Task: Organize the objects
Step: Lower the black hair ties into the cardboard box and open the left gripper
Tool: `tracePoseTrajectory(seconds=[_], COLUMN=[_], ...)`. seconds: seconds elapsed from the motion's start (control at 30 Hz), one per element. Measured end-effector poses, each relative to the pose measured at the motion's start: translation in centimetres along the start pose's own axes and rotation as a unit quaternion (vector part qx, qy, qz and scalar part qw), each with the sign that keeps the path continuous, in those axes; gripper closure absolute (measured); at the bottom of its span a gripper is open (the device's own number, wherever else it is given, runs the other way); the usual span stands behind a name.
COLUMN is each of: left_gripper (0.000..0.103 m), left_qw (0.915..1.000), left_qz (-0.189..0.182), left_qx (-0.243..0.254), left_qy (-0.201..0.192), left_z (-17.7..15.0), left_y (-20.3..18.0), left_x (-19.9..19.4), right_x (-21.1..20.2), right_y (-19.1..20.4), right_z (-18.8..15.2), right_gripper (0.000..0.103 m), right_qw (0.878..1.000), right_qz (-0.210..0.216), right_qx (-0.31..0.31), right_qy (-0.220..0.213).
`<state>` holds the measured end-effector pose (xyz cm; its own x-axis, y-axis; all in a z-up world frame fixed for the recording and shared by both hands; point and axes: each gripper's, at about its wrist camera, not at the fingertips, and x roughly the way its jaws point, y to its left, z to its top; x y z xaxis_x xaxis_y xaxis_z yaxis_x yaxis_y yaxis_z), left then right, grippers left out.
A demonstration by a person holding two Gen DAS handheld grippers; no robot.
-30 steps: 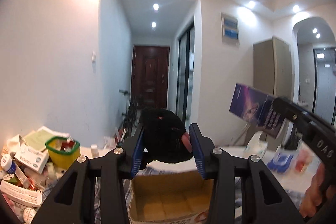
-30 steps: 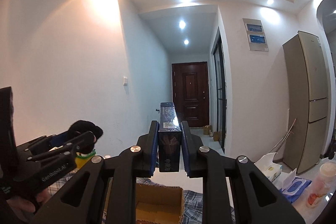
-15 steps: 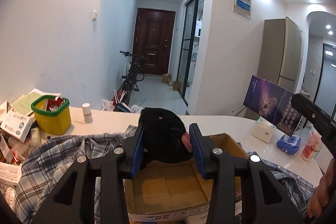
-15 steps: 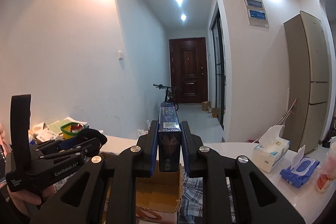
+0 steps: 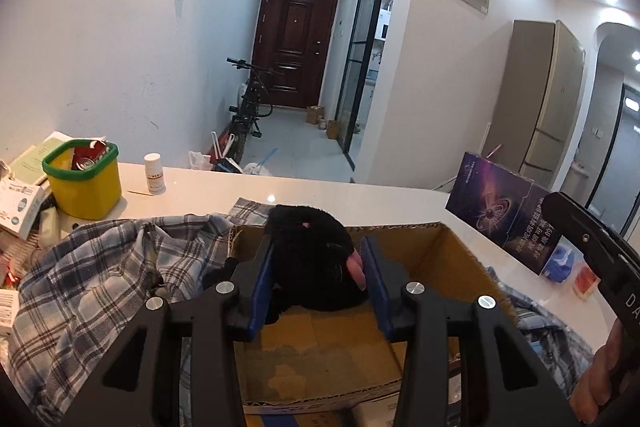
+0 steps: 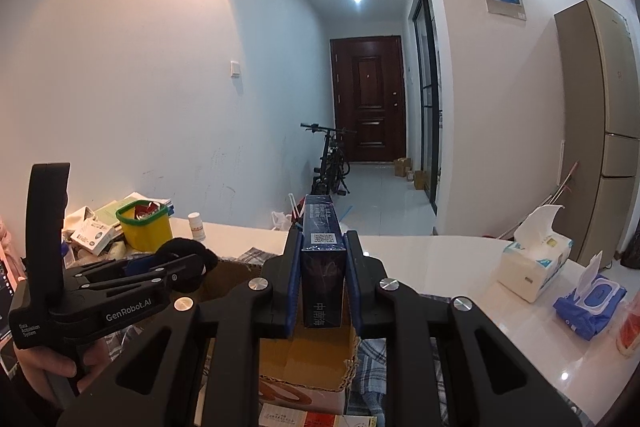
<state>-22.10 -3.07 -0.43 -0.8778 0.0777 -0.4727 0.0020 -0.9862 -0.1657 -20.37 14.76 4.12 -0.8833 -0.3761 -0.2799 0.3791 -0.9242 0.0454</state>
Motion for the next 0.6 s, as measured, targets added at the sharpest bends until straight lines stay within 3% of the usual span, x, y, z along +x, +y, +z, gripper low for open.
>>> tracePoseTrajectory(seconds=[0.33,0.6], left_gripper=[0.058,0.05], left_qw=[0.9997,0.9996], left_qz=[0.001,0.011], left_qx=[0.006,-0.003], left_qy=[0.022,0.028], left_z=[-0.4,-0.6], left_y=[-0.5,-0.1], left_x=[0.4,0.7], right_x=[0.6,1.3], right_y=[0.2,-0.1], right_z=[-0.6,-1.0], right_gripper=[0.084,0.084], right_qw=[1.0,1.0], right_qz=[0.001,0.002], right_qx=[-0.001,0.005], right_qy=[0.01,0.025])
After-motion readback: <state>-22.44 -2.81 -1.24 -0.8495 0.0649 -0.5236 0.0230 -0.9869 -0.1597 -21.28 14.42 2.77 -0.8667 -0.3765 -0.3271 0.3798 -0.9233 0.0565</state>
